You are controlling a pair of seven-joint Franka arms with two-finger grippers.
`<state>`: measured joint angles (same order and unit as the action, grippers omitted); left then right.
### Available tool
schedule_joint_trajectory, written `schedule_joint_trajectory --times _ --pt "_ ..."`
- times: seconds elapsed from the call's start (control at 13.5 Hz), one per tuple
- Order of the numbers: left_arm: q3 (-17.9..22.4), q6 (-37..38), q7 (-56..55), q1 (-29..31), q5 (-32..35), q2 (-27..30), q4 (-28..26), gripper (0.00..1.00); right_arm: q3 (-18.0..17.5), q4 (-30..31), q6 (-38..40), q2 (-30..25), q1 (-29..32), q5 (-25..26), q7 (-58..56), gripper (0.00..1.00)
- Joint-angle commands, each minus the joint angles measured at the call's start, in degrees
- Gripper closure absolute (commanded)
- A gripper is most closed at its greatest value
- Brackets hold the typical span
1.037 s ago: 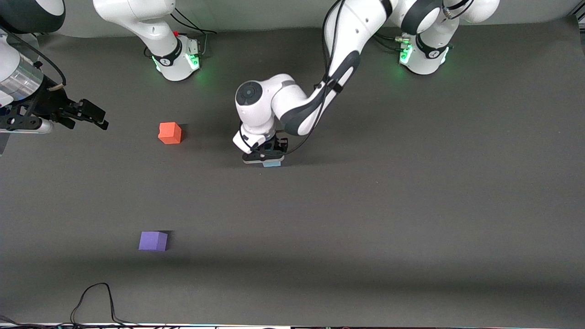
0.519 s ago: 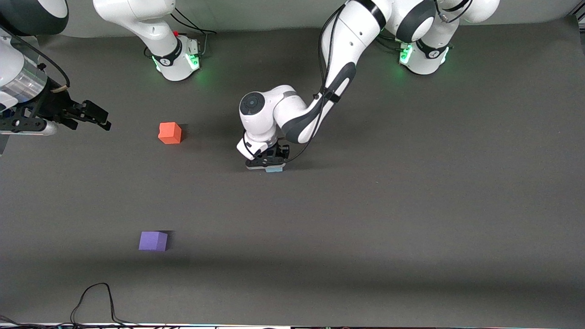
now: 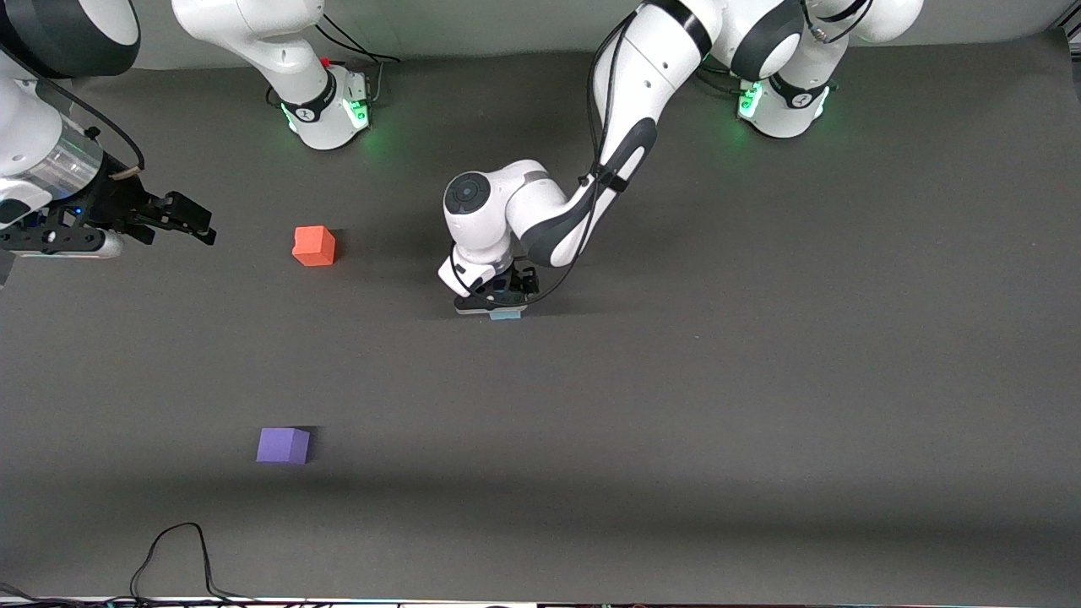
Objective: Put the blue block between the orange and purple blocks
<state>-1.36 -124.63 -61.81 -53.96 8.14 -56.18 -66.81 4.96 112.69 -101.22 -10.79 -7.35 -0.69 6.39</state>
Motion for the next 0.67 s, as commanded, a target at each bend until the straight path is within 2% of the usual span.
schedule_joint_trajectory --times 0.0,0.07,0.3,0.44,0.59 --pt "0.48 4.89 -0.24 0.17 0.39 2.99 0.98 0.00 -1.00 -0.72 -0.47 0.86 -0.73 -2.20 0.20 0.00" --pt "0.22 8.14 0.89 1.04 -0.04 4.92 1.16 0.00 -2.14 -0.81 -0.56 1.04 -0.65 -4.21 1.95 0.00" --pt "0.21 13.17 7.03 6.48 -5.30 11.59 1.07 0.00 -7.49 -4.48 -0.21 4.98 -0.65 -4.58 8.18 0.00" --pt "0.30 17.03 15.35 12.44 -10.13 17.04 -0.24 0.00 -11.79 -7.12 -0.29 8.14 -0.65 -6.33 13.63 0.00" --pt "0.39 18.90 26.16 20.87 -15.23 23.02 -4.53 0.00 -16.37 -9.58 -1.95 11.48 -0.65 -8.62 17.94 0.00"
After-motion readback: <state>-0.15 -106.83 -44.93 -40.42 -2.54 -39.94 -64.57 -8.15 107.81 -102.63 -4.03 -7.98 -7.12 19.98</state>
